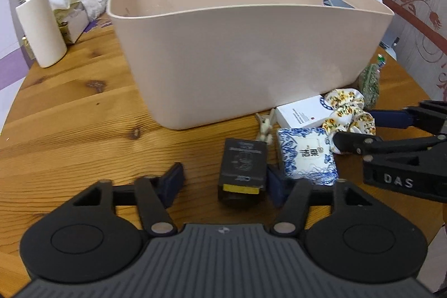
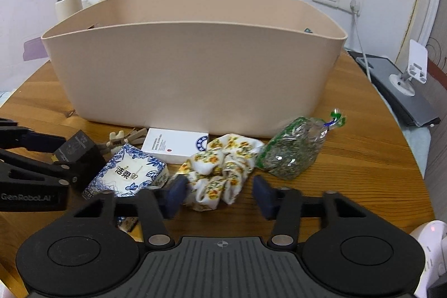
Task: Organize objects
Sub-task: 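Grasp the black box with left tool while right tool grasps floral scrunchie, then carry both items over the basket and release them inside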
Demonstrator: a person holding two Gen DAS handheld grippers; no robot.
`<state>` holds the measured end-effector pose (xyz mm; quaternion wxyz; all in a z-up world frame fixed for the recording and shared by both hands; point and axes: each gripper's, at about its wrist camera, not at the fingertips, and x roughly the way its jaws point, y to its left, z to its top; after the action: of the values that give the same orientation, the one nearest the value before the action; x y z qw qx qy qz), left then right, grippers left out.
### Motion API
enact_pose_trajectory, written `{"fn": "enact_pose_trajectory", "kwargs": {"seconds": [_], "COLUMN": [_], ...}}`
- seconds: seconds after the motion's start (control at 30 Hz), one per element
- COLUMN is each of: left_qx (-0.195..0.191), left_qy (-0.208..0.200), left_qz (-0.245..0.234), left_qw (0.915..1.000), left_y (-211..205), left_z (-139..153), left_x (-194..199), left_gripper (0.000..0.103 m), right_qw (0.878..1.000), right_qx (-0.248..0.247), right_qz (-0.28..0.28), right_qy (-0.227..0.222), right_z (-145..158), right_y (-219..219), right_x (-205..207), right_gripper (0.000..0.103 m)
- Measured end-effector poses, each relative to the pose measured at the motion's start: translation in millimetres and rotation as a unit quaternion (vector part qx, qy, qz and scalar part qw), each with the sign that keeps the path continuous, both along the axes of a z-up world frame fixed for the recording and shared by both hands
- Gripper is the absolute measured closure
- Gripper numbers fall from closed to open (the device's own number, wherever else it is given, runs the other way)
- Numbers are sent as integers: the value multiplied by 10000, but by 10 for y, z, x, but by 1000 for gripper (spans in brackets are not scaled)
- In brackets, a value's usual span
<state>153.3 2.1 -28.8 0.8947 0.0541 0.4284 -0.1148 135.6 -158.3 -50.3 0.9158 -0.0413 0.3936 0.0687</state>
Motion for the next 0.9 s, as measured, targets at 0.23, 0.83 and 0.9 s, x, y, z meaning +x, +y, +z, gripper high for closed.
{"fn": "enact_pose_trajectory", "kwargs": {"seconds": [0.23,0.83,0.9], "left_qx": [73,-270,-289], "left_qy": [-83,-1000,-1127], "left_qz": [-226,2,32], "left_qw": [9997,9946,9932], "left_y": [-52,56,47], "left_z": [1,879,982], "left_x": [-47,-451,-450], "left_gripper": [69,69,69], "right_qw": [10000,9926,9901], "right_qx": [-17,232,284], "right_qz": [54,79,79], "right_qy": [1,-1193,-1371], "right_z": [51,919,1047], "right_y": [34,-101,-118], "right_x": [-73,-479,-477], "right_gripper": [85,87,87]}}
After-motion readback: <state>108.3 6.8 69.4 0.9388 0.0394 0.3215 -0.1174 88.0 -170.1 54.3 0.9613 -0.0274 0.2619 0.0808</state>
